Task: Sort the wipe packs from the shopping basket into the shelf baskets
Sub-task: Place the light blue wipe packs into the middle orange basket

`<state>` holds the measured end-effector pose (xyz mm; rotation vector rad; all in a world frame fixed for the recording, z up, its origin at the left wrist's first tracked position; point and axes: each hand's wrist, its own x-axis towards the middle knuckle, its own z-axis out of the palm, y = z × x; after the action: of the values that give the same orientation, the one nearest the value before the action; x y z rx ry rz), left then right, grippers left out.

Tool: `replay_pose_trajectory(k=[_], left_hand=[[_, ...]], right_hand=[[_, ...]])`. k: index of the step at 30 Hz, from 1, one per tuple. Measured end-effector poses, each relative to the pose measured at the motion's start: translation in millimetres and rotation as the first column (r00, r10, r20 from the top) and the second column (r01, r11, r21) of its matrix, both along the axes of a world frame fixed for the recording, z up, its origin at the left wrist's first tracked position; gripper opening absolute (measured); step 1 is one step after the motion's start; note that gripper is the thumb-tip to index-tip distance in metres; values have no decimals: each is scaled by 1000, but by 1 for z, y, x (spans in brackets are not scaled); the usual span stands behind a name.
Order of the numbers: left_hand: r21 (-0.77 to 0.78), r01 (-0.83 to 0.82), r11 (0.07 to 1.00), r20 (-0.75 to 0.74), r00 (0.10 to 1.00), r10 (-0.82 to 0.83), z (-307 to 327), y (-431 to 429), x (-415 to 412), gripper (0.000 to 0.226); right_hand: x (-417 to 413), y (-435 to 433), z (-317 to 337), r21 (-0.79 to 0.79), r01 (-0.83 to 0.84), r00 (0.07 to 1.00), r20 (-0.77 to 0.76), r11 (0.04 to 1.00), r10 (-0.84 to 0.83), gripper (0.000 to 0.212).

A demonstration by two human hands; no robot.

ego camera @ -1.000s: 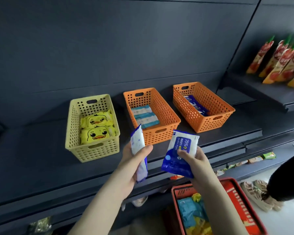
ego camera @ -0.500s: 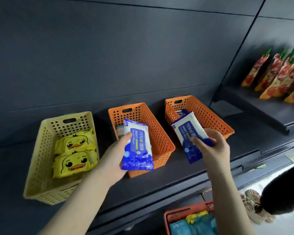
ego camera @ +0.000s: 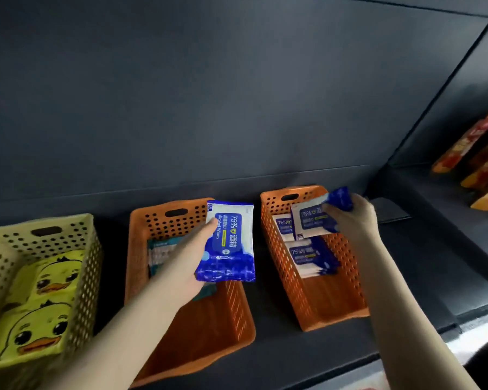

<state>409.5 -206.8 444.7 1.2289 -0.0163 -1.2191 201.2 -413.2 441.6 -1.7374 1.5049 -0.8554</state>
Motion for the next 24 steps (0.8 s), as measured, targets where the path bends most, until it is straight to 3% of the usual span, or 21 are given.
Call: replay_pose_trajectory(k=[5,8,11,16,20,24], left_hand=[[-99,-9,995,-147,989,-5,-23,-20,5,36],[-155,-17,988,-184,983,-12,-32,-21,9,29],[-176,1,984,-148,989,-27,-37,-22,12,33],[-193,23,981,-82,996,-39,-40,-23,13,46],[-205,-8,979,-94,996,-11,-38,-25,12,47],[-231,-8,973,-111,994,-18,-33,-25,9,34]], right_hand=[[31,-38,-28,244,-114,989,-68,963,134,28],[37,-44,-46,310,-118,982,-104,944,156,36],[38,-44,-52,253,-133,955,-226,958,192,43],[39,-37,-49,16,-271,850,-465,963,247,56],[40,-35,-58,125,-379,740,-554,917,382,51],[40,-33,-60,142,-417,742,-517,898,426,52]])
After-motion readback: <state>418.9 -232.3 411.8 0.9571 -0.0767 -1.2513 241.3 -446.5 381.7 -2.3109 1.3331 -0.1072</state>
